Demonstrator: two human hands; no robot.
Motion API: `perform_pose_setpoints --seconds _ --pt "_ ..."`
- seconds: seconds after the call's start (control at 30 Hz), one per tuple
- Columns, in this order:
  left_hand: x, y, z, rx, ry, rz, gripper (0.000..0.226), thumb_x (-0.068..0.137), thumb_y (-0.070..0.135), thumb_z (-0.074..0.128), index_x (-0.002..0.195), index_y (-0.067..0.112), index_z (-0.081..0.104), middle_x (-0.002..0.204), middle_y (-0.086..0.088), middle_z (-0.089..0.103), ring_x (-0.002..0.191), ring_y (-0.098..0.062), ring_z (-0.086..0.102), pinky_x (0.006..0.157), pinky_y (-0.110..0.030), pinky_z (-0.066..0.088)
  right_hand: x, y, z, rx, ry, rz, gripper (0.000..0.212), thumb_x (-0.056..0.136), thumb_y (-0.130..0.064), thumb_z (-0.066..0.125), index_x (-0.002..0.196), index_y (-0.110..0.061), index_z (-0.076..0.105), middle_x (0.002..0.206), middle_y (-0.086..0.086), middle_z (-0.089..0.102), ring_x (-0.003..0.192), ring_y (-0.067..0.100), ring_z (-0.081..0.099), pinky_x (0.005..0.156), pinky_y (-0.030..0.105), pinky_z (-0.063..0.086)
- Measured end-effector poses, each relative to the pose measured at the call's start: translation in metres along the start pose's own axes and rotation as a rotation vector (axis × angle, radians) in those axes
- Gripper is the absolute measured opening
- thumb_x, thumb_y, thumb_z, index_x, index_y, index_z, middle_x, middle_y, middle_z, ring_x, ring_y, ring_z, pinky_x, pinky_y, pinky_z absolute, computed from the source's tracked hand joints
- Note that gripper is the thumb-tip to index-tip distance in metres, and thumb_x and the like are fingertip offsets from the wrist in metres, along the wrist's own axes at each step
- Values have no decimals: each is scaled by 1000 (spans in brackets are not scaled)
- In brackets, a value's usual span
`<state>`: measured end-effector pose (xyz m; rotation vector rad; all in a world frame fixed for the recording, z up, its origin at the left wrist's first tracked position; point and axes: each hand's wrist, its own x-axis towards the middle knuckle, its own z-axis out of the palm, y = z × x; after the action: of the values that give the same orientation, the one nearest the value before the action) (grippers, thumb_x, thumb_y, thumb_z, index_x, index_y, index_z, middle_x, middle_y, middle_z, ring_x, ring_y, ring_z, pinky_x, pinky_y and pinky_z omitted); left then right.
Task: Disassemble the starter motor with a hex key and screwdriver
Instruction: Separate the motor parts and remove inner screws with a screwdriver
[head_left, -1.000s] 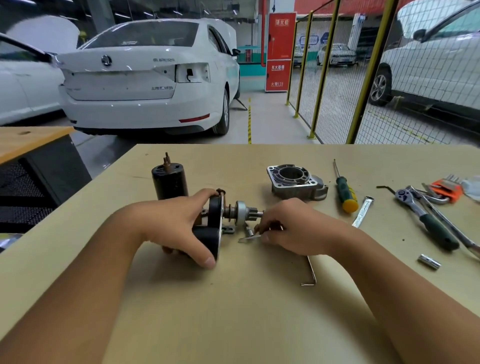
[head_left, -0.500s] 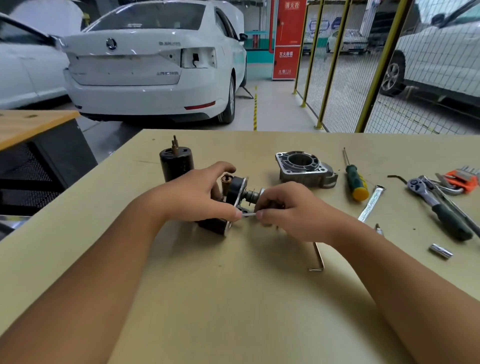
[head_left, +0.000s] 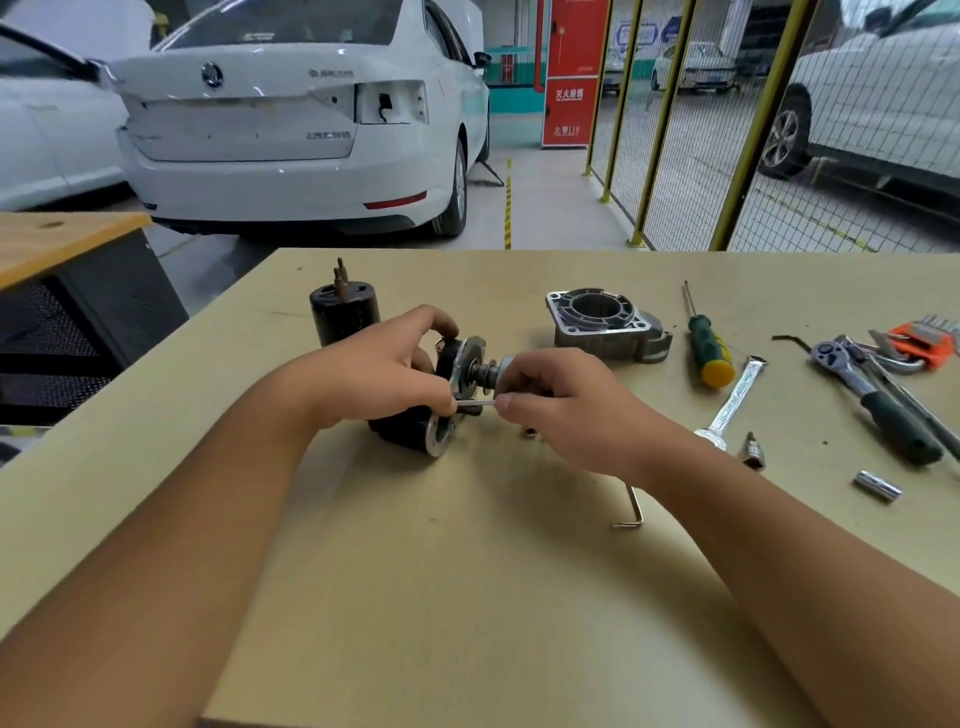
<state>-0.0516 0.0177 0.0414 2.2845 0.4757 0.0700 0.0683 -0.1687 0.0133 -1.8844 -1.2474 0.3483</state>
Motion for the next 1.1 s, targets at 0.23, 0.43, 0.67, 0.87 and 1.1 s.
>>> perform_pose_setpoints --seconds 0.23,0.43,0.67,0.87,1.1 --pt "4 -8 -6 -87 -8 -40 52 87 13 77 127 34 51 84 -3 74 67 -12 57 51 -26 38 -4 -7 12 62 -26 36 8 96 -19 65 89 -17 68 64 -9 48 55 5 41 56 25 32" --pt "6 -12 -6 -155 14 -41 56 77 22 77 127 30 53 75 0 70 65 -11 56 58 -29 38 -4 -7 14 231 37 151 10 97 -16 63 88 -12 67 46 -15 42 37 2 34 45 22 28" --pt "6 -16 -9 -187 -11 -33 45 91 5 71 129 22 55 67 3 68 58 -4 61 49 -14 43 -5 -7 18 290 35 172 13 97 -17 63 86 -12 64 45 -16 41 39 3 34 47 24 29" --pt "6 -15 -9 -229 -31 -13 60 71 24 74 129 23 56 66 4 67 58 -2 60 49 -12 43 -7 -10 19 560 -32 342 16 101 -14 58 85 -14 57 48 -9 31 38 9 25 43 19 23" --pt "7 -18 -10 -197 -58 5 61 72 28 75 129 29 54 74 0 68 72 -10 61 66 -27 45 -8 -15 18 794 -66 493 10 100 -7 56 91 -10 58 60 -1 26 42 9 20 39 15 19"
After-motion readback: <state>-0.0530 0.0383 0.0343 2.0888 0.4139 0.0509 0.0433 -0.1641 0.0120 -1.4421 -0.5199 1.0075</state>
